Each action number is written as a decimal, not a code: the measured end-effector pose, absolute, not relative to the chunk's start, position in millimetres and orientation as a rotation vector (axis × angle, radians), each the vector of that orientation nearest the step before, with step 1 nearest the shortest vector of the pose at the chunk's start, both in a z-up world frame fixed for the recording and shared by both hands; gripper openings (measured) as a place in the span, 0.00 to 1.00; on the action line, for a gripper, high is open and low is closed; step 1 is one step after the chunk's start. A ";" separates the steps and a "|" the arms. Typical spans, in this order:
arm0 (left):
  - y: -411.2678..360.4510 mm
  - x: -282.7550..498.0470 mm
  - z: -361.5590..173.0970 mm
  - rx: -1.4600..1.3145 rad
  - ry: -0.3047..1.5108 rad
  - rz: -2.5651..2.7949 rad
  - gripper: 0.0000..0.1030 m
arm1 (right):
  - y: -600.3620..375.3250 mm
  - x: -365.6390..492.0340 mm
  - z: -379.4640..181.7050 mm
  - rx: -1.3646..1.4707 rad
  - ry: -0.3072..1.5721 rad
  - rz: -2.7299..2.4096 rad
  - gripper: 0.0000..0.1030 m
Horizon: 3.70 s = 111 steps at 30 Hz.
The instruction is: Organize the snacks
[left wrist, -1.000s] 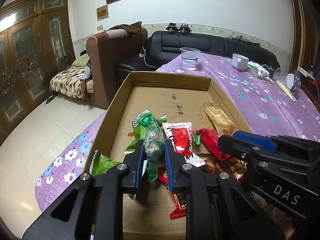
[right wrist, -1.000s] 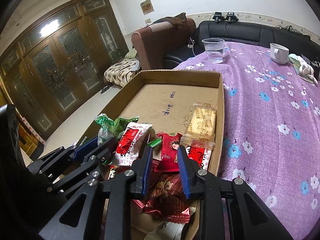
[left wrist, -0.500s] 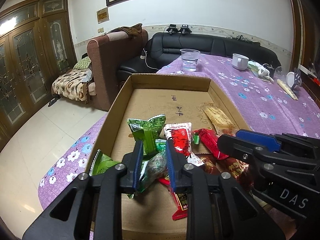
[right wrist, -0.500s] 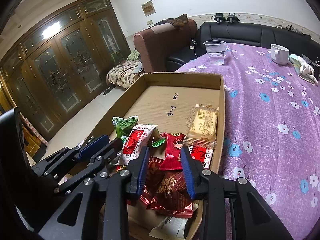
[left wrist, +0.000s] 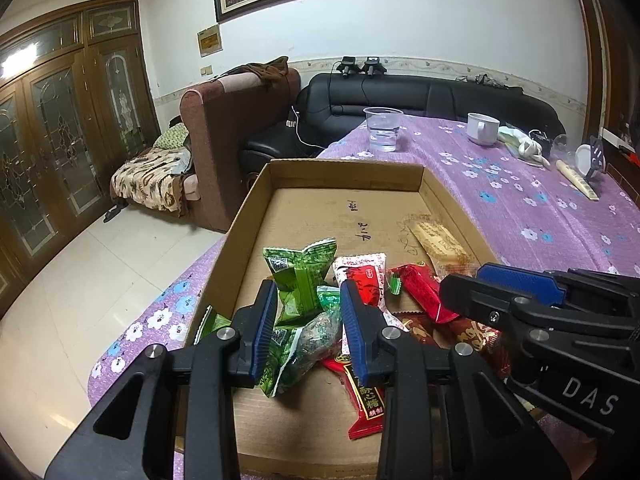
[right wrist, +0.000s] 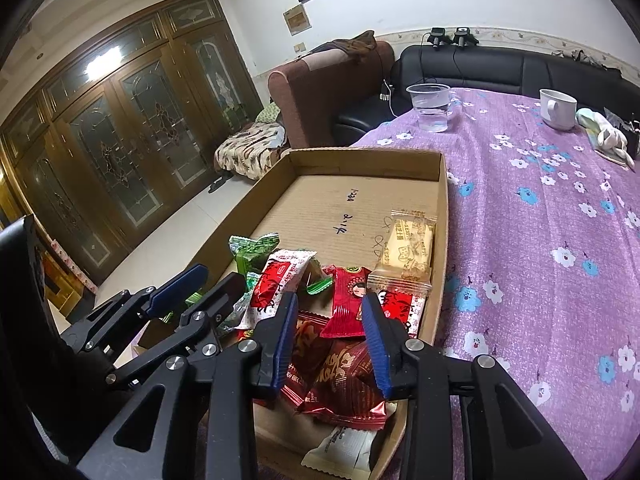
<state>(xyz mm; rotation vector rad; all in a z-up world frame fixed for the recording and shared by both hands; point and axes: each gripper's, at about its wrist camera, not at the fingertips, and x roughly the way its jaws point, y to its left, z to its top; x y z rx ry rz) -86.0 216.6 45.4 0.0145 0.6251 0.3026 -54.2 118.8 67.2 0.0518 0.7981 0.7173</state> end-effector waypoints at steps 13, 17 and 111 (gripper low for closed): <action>227.7 -94.2 56.4 -0.005 0.595 0.327 0.52 | 108.3 -58.6 77.1 0.085 0.779 0.726 0.40; 233.7 -98.9 59.9 -0.024 0.573 0.340 0.69 | 98.7 -60.0 81.7 0.106 0.768 0.718 0.43; 220.1 -105.9 65.5 0.083 0.620 0.510 0.88 | 41.6 -116.0 79.1 -0.120 0.578 0.566 0.82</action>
